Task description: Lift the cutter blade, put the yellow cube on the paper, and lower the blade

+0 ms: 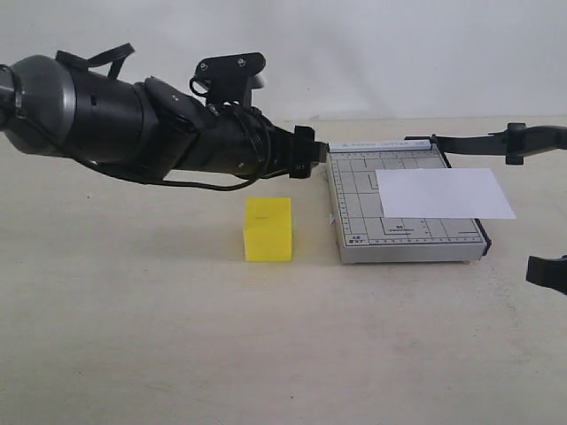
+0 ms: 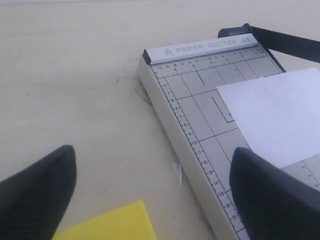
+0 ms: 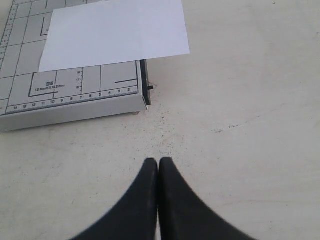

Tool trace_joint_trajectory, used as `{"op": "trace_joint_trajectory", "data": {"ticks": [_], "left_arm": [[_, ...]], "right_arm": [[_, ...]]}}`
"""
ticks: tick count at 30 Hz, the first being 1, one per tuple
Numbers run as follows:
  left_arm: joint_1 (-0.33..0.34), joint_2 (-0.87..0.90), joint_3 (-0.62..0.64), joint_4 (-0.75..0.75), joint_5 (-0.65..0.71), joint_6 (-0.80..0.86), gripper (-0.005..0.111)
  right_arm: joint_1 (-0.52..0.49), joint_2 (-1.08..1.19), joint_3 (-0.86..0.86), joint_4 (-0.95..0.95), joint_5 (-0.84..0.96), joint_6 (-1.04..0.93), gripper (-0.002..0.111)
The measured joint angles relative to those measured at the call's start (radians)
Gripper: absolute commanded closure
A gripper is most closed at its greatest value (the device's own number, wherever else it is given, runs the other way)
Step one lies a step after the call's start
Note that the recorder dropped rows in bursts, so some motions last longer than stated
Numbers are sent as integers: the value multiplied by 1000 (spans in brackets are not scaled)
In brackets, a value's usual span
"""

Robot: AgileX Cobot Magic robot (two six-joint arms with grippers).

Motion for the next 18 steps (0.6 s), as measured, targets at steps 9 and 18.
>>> {"op": "trace_joint_trajectory", "data": {"ticks": [9, 18], "left_arm": [[-6, 11, -3, -116, 3, -6, 52], [263, 0, 151, -132, 185, -386, 90]], "right_arm": [[0, 0, 0, 0, 0, 11, 108], [0, 0, 0, 0, 4, 16, 108]]}}
